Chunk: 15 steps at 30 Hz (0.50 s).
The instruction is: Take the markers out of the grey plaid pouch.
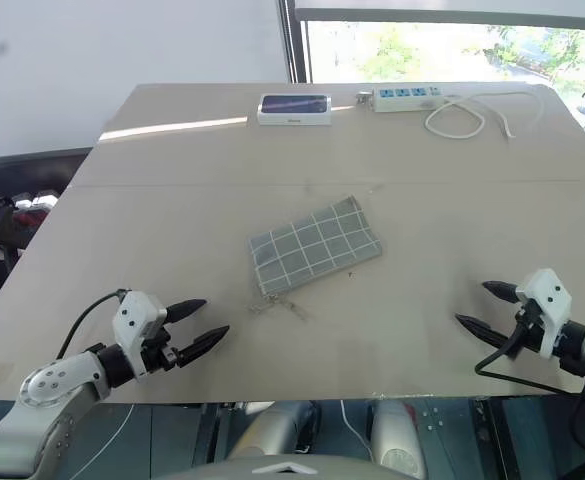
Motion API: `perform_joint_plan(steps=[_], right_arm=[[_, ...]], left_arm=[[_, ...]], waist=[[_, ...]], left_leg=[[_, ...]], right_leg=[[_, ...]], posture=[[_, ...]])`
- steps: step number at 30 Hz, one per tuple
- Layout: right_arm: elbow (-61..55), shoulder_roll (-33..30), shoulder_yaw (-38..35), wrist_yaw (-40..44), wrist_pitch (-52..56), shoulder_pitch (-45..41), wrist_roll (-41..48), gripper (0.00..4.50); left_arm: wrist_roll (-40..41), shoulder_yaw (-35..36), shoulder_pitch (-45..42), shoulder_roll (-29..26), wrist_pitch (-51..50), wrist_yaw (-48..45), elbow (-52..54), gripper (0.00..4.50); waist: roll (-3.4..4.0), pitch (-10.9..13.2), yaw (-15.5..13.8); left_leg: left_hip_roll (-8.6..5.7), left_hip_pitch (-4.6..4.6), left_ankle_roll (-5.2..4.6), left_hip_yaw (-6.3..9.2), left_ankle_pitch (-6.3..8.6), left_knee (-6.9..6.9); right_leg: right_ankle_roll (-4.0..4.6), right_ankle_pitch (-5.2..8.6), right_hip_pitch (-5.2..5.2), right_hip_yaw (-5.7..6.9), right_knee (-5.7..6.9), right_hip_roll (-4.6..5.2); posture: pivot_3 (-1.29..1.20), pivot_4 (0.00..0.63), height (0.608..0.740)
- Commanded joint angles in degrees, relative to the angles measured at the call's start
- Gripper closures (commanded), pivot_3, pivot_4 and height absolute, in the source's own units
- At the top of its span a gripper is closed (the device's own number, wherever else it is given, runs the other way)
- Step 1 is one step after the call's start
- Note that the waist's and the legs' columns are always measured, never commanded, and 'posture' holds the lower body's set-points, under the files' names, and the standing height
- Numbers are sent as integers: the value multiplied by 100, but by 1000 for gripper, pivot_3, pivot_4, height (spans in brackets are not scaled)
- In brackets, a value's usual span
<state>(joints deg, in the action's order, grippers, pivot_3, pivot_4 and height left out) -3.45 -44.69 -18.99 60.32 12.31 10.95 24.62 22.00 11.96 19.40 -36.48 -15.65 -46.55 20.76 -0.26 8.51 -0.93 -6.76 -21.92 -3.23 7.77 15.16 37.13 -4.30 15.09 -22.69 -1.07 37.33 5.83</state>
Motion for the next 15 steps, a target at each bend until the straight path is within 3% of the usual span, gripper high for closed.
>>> perform_joint_plan(steps=[1,15], right_arm=[[-138,-79,-180,97,-93,57,98,0],[-207,-26,-145,171,-100,128,170,0]], left_arm=[[-7,130,34,-87,259,-116,155,778],[-5,192,-64,-74,424,-96,-56,778]], waist=[[0,0,0],[0,1,0]], left_leg=[[0,0,0,0,0,0],[0,-1,1,0,-1,0]], right_leg=[[0,0,0,0,0,0],[0,0,0,1,-4,0]], posture=[[0,150,738],[0,150,738]])
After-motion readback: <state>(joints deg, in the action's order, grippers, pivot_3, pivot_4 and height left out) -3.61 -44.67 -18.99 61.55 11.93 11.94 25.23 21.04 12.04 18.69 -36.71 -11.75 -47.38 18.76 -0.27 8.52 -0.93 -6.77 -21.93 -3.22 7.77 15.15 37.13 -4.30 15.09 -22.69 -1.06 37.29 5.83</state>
